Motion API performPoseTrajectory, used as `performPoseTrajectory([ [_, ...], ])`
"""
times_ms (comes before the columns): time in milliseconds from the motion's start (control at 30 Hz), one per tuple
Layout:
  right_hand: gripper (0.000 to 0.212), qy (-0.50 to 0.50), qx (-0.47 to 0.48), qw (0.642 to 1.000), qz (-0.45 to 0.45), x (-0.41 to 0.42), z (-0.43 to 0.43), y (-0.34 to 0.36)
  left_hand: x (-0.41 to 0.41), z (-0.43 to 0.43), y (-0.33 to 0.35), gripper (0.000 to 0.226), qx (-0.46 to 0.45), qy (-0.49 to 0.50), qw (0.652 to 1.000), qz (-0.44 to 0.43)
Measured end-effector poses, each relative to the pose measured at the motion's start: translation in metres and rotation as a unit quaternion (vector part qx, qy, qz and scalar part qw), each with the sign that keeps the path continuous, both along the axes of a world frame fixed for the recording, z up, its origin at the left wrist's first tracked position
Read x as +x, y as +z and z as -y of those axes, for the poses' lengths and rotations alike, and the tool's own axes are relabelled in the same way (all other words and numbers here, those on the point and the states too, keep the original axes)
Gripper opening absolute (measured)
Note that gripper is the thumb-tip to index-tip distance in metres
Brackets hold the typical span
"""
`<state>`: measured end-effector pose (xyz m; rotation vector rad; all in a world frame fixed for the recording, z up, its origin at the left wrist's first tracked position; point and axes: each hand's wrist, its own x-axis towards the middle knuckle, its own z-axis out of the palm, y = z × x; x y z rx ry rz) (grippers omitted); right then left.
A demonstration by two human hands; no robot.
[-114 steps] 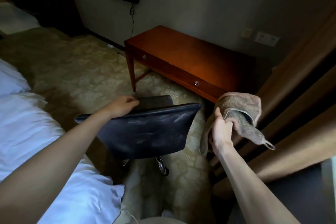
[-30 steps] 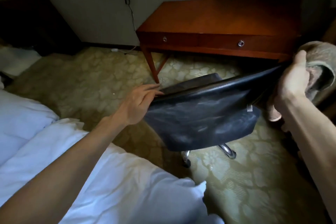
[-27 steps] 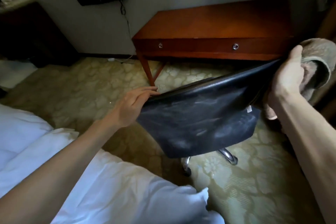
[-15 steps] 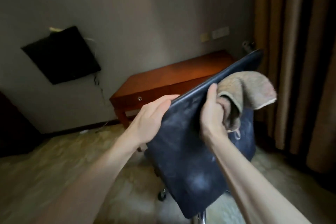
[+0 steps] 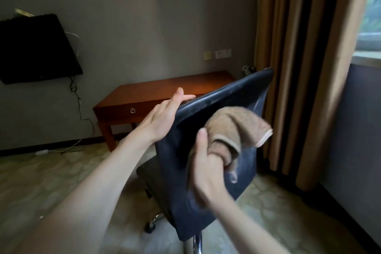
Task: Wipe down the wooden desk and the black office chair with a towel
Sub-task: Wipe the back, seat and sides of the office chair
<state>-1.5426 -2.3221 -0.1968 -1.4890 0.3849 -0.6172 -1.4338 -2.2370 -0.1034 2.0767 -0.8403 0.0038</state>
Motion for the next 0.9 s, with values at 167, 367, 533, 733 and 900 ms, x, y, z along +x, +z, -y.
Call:
performPoseTrajectory([
  [167,0.154,-0.13,-0.013,0.99,-0.051,0.031,0.07,0.029,-0.001,-0.011,-0.001,0.084,-0.057,-0.023,0.995,-0.074],
  [367,0.14,-0.102,-0.045,0.993,-0.038,0.066,0.024,0.033,0.002,-0.012,0.004,0.095,-0.17,-0.061,0.966,-0.185],
  [533,0.071,0.048,-0.255,0.959,0.113,0.055,-0.055,-0.026,0.01,-0.019,0.003,0.111,-0.246,-0.103,0.926,-0.267],
  [733,0.074,0.066,-0.464,0.883,-0.009,0.044,-0.018,-0.029,0.014,-0.029,-0.01,0.104,-0.302,-0.054,0.922,-0.238],
  [900,0.101,-0.162,-0.242,0.954,0.072,0.076,0.046,0.028,0.012,-0.015,-0.028,0.088,-0.299,0.012,0.928,-0.222],
])
